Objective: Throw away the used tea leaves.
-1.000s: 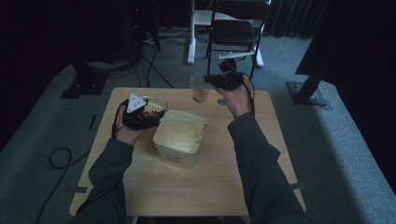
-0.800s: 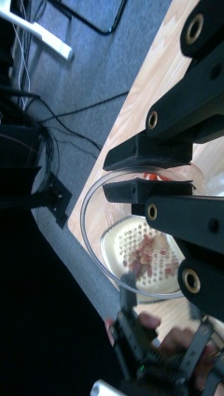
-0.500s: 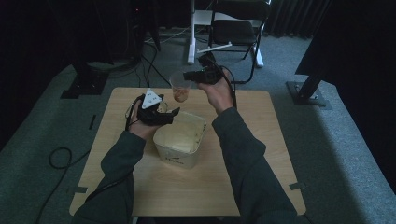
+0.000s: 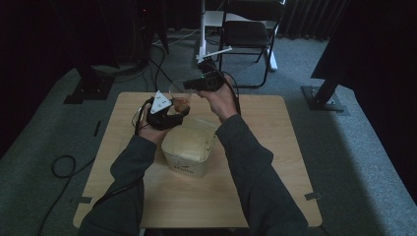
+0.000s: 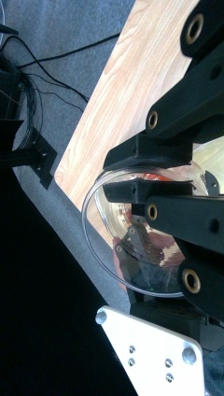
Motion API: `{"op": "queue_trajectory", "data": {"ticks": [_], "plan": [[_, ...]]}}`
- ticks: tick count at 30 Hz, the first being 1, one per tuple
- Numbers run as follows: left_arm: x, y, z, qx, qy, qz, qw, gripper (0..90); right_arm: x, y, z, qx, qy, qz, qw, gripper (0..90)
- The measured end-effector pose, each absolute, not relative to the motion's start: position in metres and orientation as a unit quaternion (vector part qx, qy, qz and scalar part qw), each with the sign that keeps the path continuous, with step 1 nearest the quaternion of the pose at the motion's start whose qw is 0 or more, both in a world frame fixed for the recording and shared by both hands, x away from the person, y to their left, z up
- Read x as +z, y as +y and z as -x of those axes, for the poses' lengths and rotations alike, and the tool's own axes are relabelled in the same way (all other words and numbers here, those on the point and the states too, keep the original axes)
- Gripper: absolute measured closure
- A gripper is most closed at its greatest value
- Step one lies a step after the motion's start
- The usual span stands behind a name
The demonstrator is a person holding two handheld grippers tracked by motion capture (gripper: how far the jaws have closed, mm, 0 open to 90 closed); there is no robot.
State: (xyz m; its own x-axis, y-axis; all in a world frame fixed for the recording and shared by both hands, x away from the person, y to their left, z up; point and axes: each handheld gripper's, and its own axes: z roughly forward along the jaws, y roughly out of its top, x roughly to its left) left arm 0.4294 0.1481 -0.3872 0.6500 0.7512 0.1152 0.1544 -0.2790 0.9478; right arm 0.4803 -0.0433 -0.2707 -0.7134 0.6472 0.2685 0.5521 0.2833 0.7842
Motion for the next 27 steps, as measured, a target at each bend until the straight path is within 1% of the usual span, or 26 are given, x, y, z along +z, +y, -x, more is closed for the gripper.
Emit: {"op": "queue_trajectory", "data": {"ticks": [2,5,6,8,16,19,24,27], "plan": [[-0.388,0.147,-0.430,0.292,0.303,-0.748,0.513,39.2,-0.271,-0.044,-0.481,0.469,0.797,-0.378,0.045,83.7],[-0.391,0.145,-0.432,0.301,0.300,-0.753,0.503,34.9,-0.271,-0.046,-0.483,0.475,0.793,-0.380,0.036,83.7],[-0.392,0.145,-0.432,0.299,0.302,-0.752,0.503,35.0,-0.271,-0.046,-0.483,0.476,0.793,-0.379,0.035,83.6],[-0.393,0.146,-0.432,0.303,0.301,-0.750,0.506,40.5,-0.271,-0.046,-0.483,0.476,0.792,-0.379,0.035,83.6],[-0.396,0.147,-0.431,0.297,0.300,-0.748,0.512,40.7,-0.272,-0.044,-0.481,0.467,0.798,-0.376,0.053,83.1],[-0.396,0.148,-0.429,0.302,0.299,-0.748,0.509,41.5,-0.272,-0.043,-0.481,0.462,0.801,-0.376,0.060,81.7],[-0.399,0.154,-0.431,0.306,0.313,-0.743,0.507,42.0,-0.271,-0.043,-0.478,0.455,0.802,-0.376,0.092,63.1],[-0.400,0.159,-0.432,0.307,0.320,-0.737,0.509,42.1,-0.268,-0.046,-0.475,0.463,0.796,-0.376,0.104,57.9]]}}
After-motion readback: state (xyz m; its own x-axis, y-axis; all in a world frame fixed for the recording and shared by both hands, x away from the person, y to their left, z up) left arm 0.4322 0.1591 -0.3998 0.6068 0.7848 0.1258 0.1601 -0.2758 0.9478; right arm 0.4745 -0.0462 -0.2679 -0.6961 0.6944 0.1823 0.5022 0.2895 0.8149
